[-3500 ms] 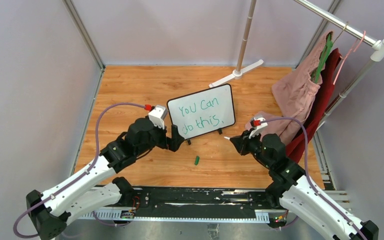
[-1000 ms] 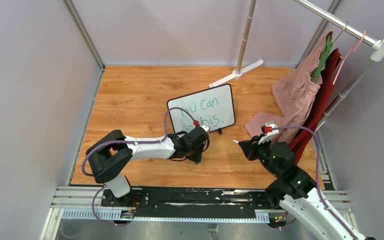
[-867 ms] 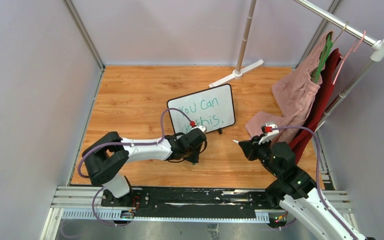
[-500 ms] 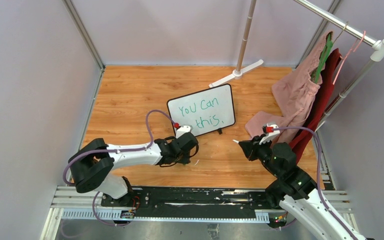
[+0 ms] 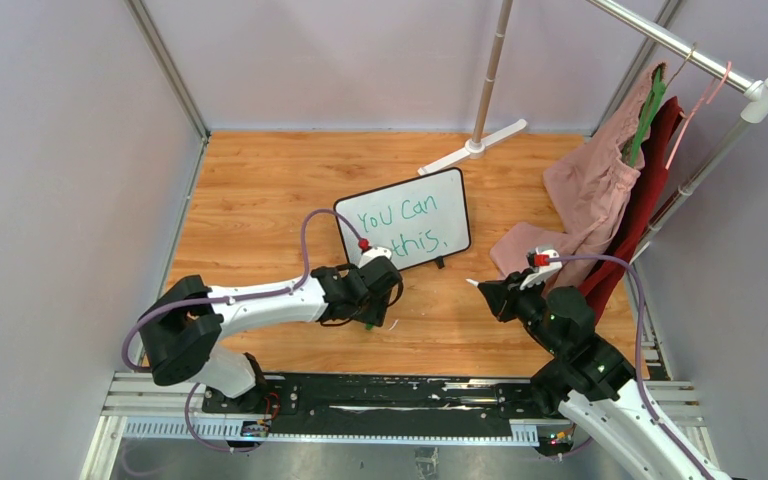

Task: Write a sentence on the whiteboard
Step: Close the whiteboard marker at the center of the board.

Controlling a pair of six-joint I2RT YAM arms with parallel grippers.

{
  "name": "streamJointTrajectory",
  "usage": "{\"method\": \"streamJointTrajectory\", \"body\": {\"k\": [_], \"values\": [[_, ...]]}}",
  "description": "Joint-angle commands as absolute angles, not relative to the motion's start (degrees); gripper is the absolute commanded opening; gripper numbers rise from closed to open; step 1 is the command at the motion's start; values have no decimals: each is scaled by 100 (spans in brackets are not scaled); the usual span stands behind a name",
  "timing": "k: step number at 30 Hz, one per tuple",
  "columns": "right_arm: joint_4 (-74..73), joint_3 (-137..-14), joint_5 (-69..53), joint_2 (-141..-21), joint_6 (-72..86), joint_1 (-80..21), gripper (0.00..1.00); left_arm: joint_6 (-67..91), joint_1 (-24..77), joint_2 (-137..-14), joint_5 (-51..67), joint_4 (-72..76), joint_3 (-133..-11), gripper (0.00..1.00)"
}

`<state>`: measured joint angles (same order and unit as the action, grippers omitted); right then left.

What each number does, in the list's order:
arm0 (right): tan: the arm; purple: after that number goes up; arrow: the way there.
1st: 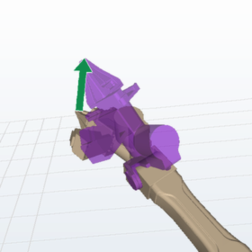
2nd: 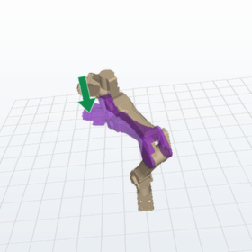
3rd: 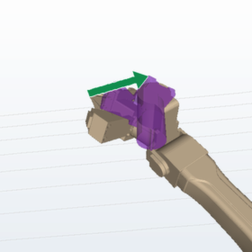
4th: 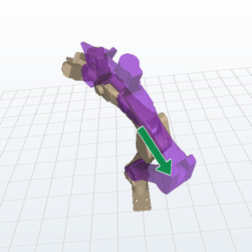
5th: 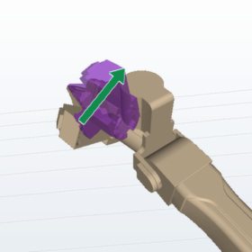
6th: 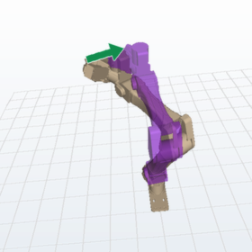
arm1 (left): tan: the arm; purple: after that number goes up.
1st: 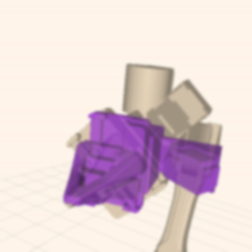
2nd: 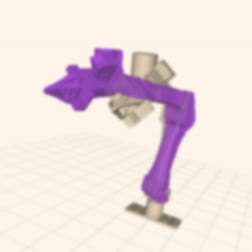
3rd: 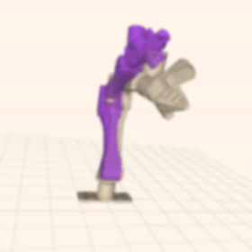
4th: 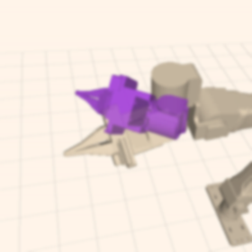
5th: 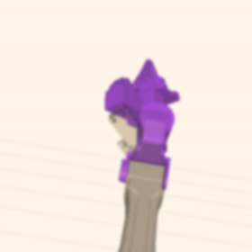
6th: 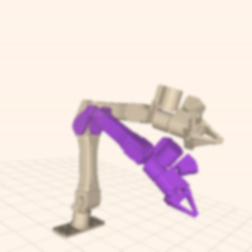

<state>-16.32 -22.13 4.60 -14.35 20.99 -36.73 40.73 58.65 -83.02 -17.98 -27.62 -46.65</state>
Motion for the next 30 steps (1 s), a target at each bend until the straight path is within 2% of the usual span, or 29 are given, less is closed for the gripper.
{"method": "streamJointTrajectory", "body": {"k": [1,20,30], "values": [[-1634,-2195,580,-1355,2079,-3725,0,3056,5899,-8556,-1445,-3255,-5121,56],[-1687,-2156,699,-1252,2090,-3724,0,2470,5660,-9291,-783,-3109,-5388,45],[-1688,-2152,707,-1285,2088,-3722,0,2530,5643,-9484,-855,-2990,-5388,42]]}}
